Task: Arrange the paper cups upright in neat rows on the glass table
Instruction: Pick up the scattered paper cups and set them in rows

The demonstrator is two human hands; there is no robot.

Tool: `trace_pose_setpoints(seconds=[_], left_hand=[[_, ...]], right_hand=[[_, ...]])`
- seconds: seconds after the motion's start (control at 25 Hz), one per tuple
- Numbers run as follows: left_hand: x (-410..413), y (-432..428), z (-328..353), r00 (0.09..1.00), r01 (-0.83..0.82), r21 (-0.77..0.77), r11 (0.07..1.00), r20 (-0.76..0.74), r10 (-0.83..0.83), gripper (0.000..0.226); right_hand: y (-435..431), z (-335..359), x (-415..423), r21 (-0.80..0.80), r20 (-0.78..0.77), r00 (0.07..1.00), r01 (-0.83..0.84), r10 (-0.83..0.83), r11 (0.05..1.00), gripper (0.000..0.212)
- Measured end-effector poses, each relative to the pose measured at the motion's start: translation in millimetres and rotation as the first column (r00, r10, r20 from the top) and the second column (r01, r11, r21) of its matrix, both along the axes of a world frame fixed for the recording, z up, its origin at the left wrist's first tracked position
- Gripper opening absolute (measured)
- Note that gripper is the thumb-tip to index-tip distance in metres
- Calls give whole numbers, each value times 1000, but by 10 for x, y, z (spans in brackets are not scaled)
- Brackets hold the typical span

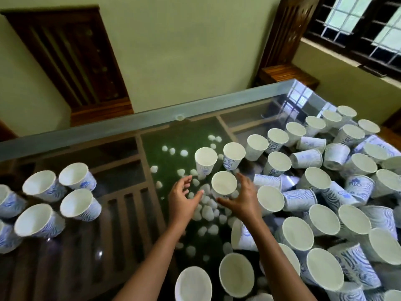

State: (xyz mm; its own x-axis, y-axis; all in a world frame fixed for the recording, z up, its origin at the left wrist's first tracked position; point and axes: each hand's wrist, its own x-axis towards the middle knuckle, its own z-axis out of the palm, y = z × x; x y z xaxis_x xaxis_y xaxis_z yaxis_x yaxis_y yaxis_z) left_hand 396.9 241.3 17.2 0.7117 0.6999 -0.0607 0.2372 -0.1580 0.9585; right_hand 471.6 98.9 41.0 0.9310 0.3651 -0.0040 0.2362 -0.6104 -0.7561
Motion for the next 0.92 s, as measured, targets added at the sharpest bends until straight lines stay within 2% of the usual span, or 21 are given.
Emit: trace_pose_setpoints(seconds=[0.12,0.32,0.44,0.64,0.8,0.92], left_hand=[[359,90,-108,998,-55,-31,998,-26,54,70],[812,180,-210,997,-48,26,998,-61,50,91],[970,189,-243,998,-59,56,997,-35,61,84],[835,345,-196,983,-181,39,983,49,179,71],[343,795,-162,930,-366,44,929,-1,367,73],[-23,1177,-135,888,-459,58,886,22,459,71]], right_hand=[[73,-112,95,3,-41,997,-64,64,998,94],[154,-231,177,62,-1,1000,-5,5,998,79],[172,-261,206,104,2,1000,11,-11,995,77],[299,-241,191,131,17,1000,22,-25,991,76],[697,-164,83,104,7,996,-85,85,991,80],[1112,-135,-58,89,7,984,-178,179,980,79]])
